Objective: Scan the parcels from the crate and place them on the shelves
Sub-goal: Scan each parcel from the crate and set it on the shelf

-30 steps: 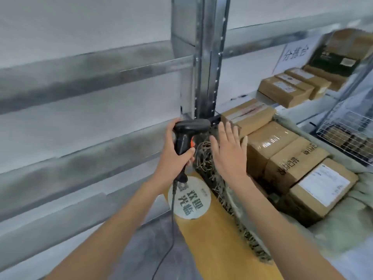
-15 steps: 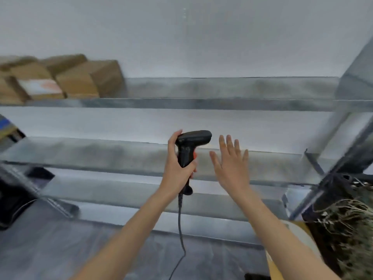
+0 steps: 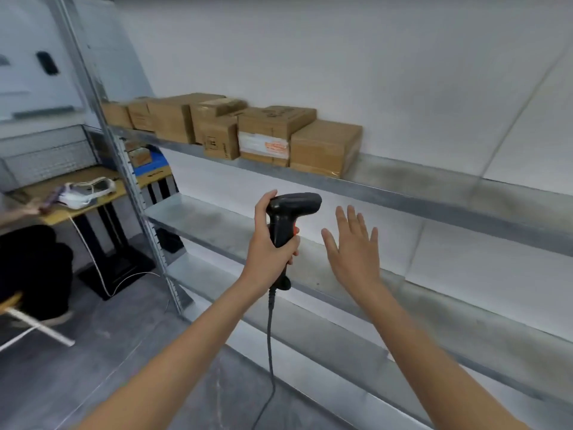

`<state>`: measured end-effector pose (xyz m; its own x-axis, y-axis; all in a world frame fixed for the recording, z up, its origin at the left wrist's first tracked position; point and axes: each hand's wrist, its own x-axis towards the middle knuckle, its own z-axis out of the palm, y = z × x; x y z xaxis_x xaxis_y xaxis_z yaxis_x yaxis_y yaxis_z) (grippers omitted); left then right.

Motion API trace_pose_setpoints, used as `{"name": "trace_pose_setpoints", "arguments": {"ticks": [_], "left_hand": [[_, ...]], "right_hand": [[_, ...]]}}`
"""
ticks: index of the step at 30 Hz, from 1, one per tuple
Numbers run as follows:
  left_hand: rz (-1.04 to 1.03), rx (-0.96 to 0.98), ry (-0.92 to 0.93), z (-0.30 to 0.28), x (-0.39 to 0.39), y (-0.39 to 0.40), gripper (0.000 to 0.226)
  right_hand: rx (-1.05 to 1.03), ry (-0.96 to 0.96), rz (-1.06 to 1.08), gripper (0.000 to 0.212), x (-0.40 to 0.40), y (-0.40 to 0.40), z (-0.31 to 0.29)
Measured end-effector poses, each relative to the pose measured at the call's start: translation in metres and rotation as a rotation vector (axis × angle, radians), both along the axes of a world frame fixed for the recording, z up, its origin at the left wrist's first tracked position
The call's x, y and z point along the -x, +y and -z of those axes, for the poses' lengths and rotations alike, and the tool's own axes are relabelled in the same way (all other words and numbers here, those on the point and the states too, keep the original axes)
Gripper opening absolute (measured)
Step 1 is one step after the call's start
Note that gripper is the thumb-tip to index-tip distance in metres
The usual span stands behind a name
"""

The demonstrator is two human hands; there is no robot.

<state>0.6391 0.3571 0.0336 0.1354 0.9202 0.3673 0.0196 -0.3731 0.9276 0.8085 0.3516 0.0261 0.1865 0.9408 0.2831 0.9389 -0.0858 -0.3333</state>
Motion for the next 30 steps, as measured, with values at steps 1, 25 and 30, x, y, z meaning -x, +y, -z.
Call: {"name": "trace_pose_setpoints", "arguments": {"ticks": [1,25,30], "left_hand": [[-0.005,-0.011,0.018,-0.005,0.011,0.009,0.084],[-0.159,-0.108,-0.040,-0.064,0.031,0.151,0.084],[-0.152,-0.106,-0.110,-0.049,0.014,0.162,0.084]], "right_hand": [[-0.029,0.003,-0.006,0.061,0.009,0.011,-0.006],[-0.019,-0.335,-0.094,0.091,0.026,0.204,-0.118],[-0.041,-0.246,-0.115,0.081,0.023,0.177,-0.121]]}}
